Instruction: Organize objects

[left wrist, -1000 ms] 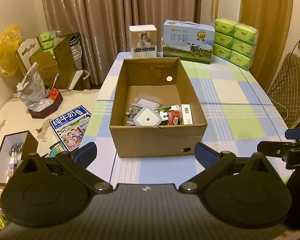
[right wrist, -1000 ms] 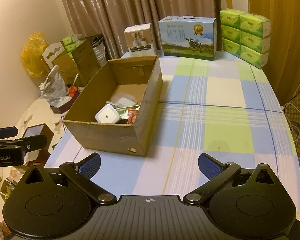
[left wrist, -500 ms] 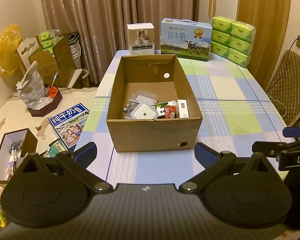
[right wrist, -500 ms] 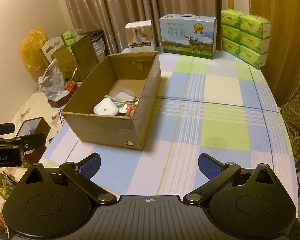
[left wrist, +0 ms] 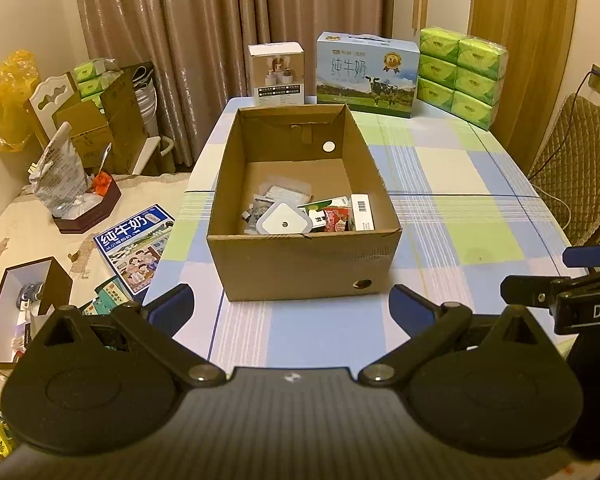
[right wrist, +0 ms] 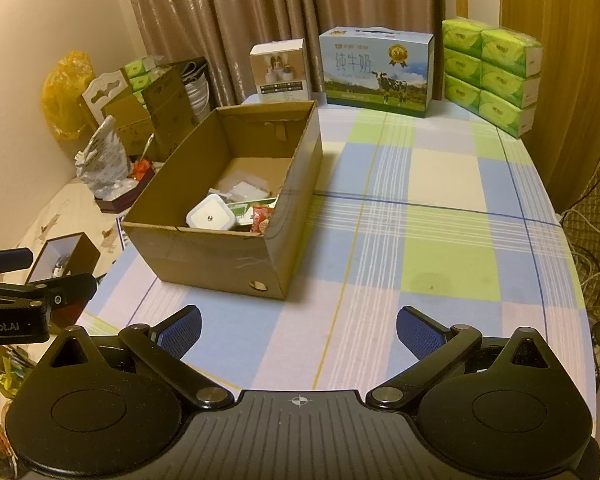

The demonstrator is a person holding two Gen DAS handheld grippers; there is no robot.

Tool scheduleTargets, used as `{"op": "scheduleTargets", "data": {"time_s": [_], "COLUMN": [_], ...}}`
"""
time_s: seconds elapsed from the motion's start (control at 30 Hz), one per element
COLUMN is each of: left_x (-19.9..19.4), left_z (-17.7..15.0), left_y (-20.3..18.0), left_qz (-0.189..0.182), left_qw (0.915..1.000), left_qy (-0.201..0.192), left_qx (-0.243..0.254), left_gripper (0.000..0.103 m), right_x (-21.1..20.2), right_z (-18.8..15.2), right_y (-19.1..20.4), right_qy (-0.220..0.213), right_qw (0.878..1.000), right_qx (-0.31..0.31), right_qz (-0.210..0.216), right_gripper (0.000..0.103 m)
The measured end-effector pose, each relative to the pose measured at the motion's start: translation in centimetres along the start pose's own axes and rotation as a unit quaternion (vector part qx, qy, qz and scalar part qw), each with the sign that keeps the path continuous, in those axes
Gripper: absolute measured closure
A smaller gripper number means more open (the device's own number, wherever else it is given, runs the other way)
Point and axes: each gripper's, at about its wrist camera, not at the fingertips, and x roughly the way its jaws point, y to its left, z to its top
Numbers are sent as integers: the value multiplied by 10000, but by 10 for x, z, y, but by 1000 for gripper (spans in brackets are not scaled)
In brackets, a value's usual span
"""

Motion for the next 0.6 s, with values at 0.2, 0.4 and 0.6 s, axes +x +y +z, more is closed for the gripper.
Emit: {"op": "scheduleTargets", "data": {"time_s": [0.2, 0.4, 0.6], "left_x": [2, 4, 4], "left_z": [-1, -2, -3], "left_y": [-1, -1, -1], "left_qz": [-24, -44, -87], "left_qw": [10000, 10000, 10000], "left_qy": [12, 26, 18], "left_qx": [-5, -10, -29], "left_gripper": [1, 1, 1], "right_x": [0, 0, 0], "right_z": [0, -1, -1], "right_y": [0, 0, 1], "right_qy": [-7, -4, -1], "right_qw": [10000, 10000, 10000], "right_qx": [3, 2, 8], "right_qz": [-4, -1, 22], "right_gripper": [2, 2, 2]}}
